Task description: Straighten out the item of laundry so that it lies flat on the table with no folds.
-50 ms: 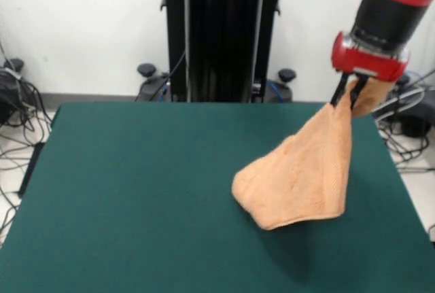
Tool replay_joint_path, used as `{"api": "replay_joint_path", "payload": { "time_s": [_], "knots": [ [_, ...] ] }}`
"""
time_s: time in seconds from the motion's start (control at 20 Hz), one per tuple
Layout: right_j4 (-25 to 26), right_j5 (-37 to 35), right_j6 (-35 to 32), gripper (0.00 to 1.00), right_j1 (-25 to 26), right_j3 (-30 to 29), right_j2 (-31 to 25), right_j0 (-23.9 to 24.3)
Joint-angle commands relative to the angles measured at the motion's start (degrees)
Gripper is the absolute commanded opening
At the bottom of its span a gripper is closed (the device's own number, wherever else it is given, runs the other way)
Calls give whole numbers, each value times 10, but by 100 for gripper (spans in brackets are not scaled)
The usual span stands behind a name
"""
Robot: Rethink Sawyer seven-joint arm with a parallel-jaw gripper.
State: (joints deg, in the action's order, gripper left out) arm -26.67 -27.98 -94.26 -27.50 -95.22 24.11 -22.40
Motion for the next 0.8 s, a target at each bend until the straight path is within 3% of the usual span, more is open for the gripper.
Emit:
{"api": "replay_joint_path", "payload": {
  "time_s": [0.05,0.35,0.8],
  "knots": [
    [32,-85,-110,0,-52,-19,5,-4],
    [29,-33,-105,0,-38,-33,-20,12],
    [32,-47,-100,0,-51,-37,-21,14]
  ]
}}
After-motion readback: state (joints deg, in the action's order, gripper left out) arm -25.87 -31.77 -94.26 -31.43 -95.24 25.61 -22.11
